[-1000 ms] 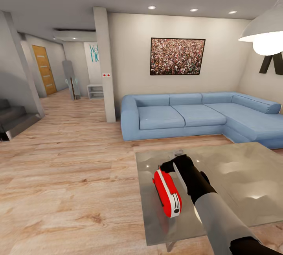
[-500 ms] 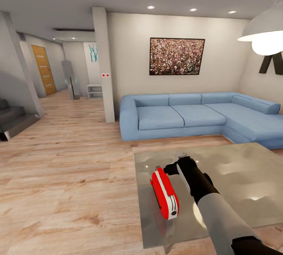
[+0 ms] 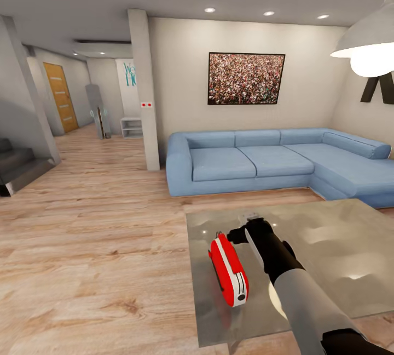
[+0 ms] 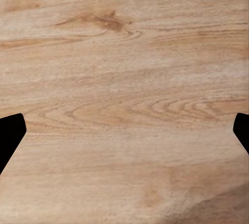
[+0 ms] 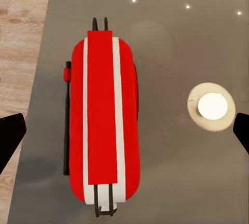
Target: Turn on the radio receiver that's on the table in the living room.
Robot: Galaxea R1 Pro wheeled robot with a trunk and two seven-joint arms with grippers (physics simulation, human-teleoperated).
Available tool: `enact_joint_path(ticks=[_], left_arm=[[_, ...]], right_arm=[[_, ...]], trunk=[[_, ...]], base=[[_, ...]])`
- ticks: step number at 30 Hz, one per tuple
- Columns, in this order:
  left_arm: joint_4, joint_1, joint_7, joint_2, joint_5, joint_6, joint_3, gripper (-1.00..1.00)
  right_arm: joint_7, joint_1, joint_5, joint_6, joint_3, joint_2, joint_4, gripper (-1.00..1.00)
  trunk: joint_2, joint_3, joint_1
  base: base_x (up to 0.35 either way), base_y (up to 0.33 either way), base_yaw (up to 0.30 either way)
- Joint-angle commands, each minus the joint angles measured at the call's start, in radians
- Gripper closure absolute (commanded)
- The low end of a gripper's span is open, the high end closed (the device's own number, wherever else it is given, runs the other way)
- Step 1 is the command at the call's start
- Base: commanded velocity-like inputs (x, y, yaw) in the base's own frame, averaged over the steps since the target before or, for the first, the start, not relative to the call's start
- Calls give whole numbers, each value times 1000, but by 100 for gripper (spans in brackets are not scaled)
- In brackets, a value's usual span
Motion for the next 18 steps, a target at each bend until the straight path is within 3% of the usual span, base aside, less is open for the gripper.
enact_joint_path(ticks=[1, 8, 9, 12, 18], left_arm=[[0, 0, 0, 0, 0, 0, 0, -100], [0, 0, 0, -1, 0, 0, 0, -100], [0, 0, 0, -2, 0, 0, 0, -100], [0, 0, 0, -2, 0, 0, 0, -100], [0, 0, 0, 0, 0, 0, 0, -100]], right_arm=[[0, 0, 0, 0, 0, 1, 0, -100], [-2, 0, 0, 0, 9, 12, 3, -100], [-3, 0, -1, 0, 53, 14, 25, -100], [-8, 0, -1, -1, 107, 15, 43, -100], [-6, 0, -1, -1, 132, 16, 51, -100]], trunk=[[0, 0, 0], [0, 0, 0], [0, 0, 0], [0, 0, 0], [0, 0, 0]], base=[[0, 0, 0], [0, 0, 0], [0, 0, 0], [0, 0, 0], [0, 0, 0]])
